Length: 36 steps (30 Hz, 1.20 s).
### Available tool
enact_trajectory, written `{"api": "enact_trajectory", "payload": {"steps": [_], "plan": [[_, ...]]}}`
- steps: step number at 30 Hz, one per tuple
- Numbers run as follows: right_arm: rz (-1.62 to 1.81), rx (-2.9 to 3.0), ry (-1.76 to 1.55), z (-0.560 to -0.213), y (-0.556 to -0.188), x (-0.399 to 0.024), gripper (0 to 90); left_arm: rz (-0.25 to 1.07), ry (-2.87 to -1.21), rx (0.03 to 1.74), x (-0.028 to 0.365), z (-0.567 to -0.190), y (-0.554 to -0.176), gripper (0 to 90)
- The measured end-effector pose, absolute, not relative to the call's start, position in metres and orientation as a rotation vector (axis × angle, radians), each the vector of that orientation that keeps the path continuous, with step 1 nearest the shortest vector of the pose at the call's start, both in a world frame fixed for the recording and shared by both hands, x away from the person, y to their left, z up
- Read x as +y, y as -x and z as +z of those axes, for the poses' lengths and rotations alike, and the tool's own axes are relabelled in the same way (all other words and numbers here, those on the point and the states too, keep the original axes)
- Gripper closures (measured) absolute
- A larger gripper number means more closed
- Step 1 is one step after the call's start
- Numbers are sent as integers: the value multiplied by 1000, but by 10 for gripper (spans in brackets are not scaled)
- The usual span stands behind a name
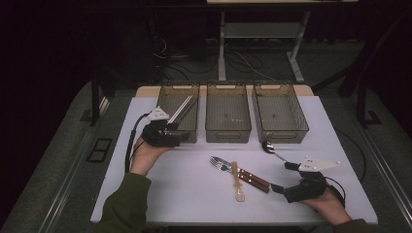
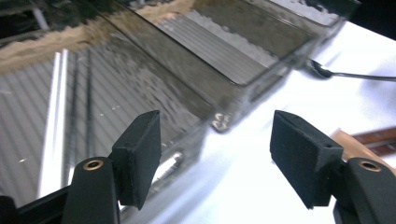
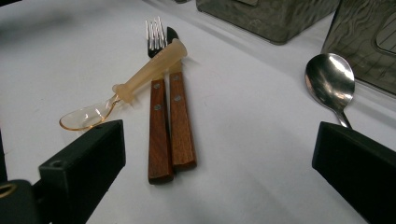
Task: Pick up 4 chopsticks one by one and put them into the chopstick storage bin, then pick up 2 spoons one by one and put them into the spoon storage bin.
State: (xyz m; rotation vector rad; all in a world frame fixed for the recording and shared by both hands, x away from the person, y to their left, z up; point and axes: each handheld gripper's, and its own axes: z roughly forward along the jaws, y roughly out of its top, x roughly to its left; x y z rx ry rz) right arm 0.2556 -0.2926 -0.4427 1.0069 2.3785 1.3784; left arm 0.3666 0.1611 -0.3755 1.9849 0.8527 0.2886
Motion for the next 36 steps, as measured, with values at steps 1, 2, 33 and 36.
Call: {"api": "enact_trajectory", "payload": {"steps": [1,2,33,36], "plan": [[1379,2378,-1006,-443,-256,-293,25,281,-1978,849,161,-376,-363,316],[1380,2376,-1008,-443,-256,-293,25,276,-1973,845,161,-376,-360,315],[1379,2394,-985,-442,-256,-290,25,236,-1990,720,156,-422,-277,116],[1384,2392,-991,-441,-256,-291,25,230,-1989,718,156,-426,-273,70]]}}
